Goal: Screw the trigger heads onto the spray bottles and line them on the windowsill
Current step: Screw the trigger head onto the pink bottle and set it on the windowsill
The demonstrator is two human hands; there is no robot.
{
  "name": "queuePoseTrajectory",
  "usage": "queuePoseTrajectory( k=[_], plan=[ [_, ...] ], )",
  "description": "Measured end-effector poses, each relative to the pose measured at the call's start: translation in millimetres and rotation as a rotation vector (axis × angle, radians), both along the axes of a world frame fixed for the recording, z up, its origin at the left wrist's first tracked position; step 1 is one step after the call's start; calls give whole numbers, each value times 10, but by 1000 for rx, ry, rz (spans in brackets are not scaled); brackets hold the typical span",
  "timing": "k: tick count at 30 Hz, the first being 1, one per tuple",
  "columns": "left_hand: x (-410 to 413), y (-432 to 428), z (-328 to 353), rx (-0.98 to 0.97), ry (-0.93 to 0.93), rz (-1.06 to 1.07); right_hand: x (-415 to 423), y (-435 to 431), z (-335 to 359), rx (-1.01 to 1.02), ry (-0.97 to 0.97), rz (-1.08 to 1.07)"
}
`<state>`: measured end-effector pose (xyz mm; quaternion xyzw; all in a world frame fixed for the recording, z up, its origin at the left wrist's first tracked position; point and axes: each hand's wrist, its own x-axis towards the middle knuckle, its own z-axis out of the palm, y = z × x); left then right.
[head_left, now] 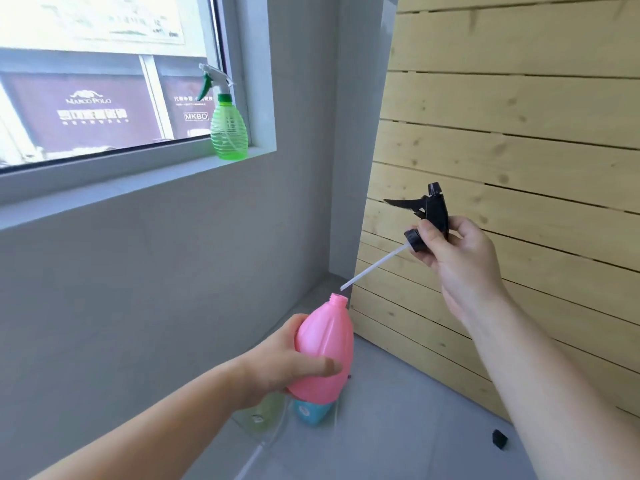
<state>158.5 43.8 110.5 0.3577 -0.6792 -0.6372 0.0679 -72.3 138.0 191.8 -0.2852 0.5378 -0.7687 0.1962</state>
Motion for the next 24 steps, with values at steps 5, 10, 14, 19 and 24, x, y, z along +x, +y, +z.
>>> queuePoseTrajectory(
  k=[5,10,14,19,24],
  plan=[
    [69,-6,-10,-49,-14,5,38,-30,-91,59,24,38],
    [-15,-30,-79,-83,-3,-22,90,-94,-263,150,5,172],
    [-89,-52,-79,-120,8,-61,184,-131,-407,249,30,301],
    [-121,-80,-83,-78,45,-90,237,-133,-462,281,62,387],
    [-99,-128,-121,-78,28,-106,232,-150,-524,329,109,436]
  ],
)
